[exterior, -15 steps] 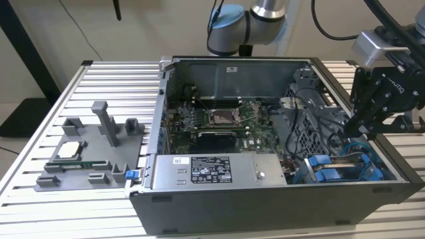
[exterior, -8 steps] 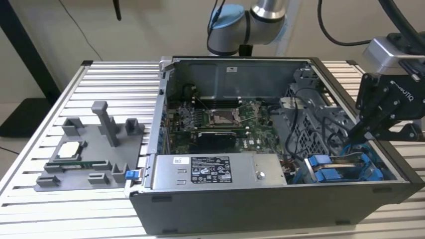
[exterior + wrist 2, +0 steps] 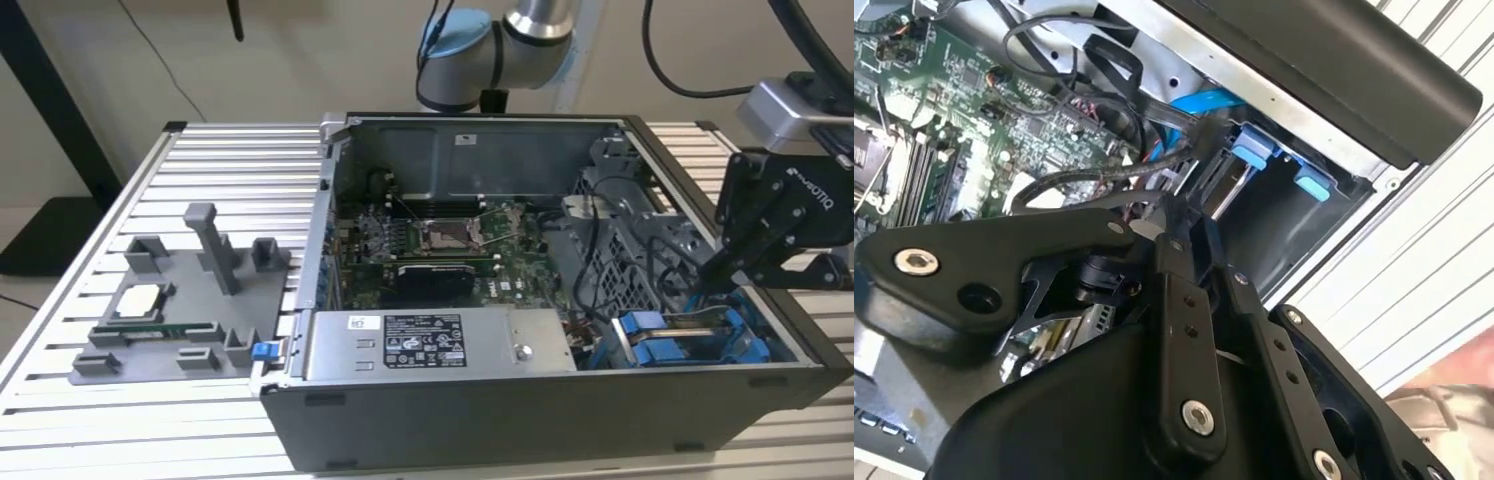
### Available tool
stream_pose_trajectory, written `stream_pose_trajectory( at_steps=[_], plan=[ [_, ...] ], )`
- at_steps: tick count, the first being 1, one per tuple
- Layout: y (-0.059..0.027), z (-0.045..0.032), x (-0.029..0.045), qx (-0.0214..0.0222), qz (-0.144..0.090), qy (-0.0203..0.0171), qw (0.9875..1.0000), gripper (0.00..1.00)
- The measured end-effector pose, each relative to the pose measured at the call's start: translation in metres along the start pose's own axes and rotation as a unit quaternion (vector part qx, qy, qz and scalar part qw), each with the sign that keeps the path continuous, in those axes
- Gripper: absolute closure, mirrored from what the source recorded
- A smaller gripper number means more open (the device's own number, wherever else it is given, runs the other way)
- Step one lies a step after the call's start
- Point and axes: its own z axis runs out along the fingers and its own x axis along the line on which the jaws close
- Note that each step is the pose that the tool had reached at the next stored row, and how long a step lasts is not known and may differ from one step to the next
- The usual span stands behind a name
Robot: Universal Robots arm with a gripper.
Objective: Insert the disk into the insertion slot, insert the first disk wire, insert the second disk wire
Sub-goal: 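Insert the first disk wire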
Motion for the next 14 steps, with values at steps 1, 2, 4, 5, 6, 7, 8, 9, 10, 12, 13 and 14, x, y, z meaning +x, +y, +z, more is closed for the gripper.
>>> stream_pose_trajectory(
  at_steps=[1, 2, 4, 5, 6, 7, 8, 9, 10, 12, 13, 14],
  plan=[
    [-0.0011, 0.0004, 0.0005, -0.0025, 0.0, 0.0, 1.0, 1.0],
    [-0.0029, 0.0008, 0.0015, -0.0053, 0.001, 0.0001, 1.0, 1.0],
    [-0.007, 0.0018, 0.003, -0.0102, 0.001, 0.0002, 0.9999, 1.0],
    [-0.0089, 0.0024, 0.0038, -0.0125, 0.001, 0.0002, 0.9999, 1.0],
    [-0.01, 0.0033, 0.0045, -0.0144, 0.002, 0.0003, 0.9999, 1.0],
    [-0.0107, 0.0044, 0.0049, -0.0157, 0.002, 0.0003, 0.9999, 1.0],
    [-0.0112, 0.0056, 0.0052, -0.0166, 0.002, 0.0003, 0.9999, 1.0],
    [-0.0116, 0.0066, 0.0054, -0.0172, 0.001, 0.0005, 0.9999, 1.0],
    [-0.0118, 0.0077, 0.0055, -0.0177, 0.001, 0.0006, 0.9998, 1.0],
    [-0.0121, 0.0104, 0.0058, -0.018, 0.0, 0.0007, 0.9998, 1.0],
    [-0.0125, 0.012, 0.0059, -0.018, 0.0, 0.0007, 0.9998, 1.0],
    [-0.0132, 0.0132, 0.006, -0.0183, -0.001, 0.0008, 0.9998, 1.0]
  ],
)
